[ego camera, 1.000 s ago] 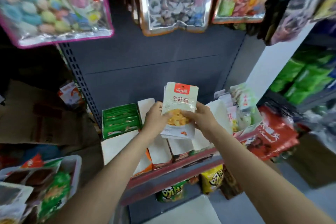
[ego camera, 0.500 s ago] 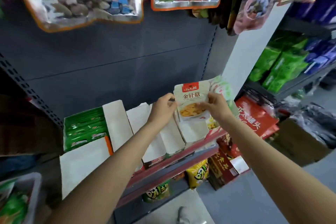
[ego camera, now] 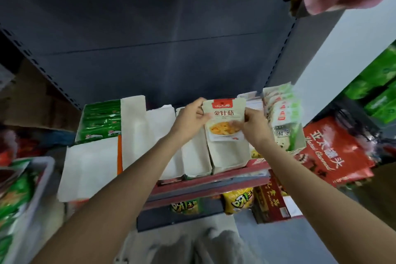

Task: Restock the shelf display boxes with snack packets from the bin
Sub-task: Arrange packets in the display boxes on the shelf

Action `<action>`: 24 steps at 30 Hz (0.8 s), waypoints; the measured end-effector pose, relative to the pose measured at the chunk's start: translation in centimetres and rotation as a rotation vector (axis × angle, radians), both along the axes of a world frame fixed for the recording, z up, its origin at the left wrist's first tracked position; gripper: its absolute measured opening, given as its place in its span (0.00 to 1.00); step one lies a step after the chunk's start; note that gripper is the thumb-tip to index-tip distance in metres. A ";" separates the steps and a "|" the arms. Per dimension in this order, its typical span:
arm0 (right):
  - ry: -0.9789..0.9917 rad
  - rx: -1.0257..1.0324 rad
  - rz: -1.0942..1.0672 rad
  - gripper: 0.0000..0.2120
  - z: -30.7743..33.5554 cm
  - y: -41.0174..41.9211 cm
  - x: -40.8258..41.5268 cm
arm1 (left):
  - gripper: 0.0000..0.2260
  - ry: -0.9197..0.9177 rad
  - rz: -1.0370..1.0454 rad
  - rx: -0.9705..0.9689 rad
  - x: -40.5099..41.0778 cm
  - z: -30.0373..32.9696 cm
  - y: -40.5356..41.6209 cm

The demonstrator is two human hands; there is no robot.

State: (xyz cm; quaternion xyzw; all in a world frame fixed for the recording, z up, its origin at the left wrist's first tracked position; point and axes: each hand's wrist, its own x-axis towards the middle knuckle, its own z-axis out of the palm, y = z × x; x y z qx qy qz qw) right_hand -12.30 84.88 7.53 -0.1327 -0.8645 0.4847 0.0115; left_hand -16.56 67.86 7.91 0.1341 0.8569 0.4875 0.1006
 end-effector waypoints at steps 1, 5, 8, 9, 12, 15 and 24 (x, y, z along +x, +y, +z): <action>0.009 0.042 0.012 0.13 -0.1 0.2 0.1 | 0.06 0.065 0.015 -0.038 -0.1 -0.3 0.1; 0.117 0.165 0.012 0.17 -0.2 0.5 0.4 | 0.06 0.166 -0.005 -0.198 -0.5 -0.3 0.8; 0.183 0.262 0.099 0.12 -0.4 1.1 0.2 | 0.04 0.170 -0.013 -0.263 -0.8 -0.3 1.0; 0.200 0.332 0.140 0.10 -0.5 1.3 0.1 | 0.05 0.175 -0.007 -0.264 -0.8 -0.3 1.0; 0.258 0.528 0.218 0.07 -0.8 1.8 -0.5 | 0.09 0.195 0.001 -0.251 -0.4 -0.1 1.0; 0.262 0.672 0.263 0.09 -0.7 2.1 -0.9 | 0.10 0.232 -0.011 -0.235 0.1 0.2 0.9; 0.280 0.822 0.320 0.10 0.6 1.4 -1.8 | 0.11 0.317 -0.085 -0.457 0.1 0.3 1.2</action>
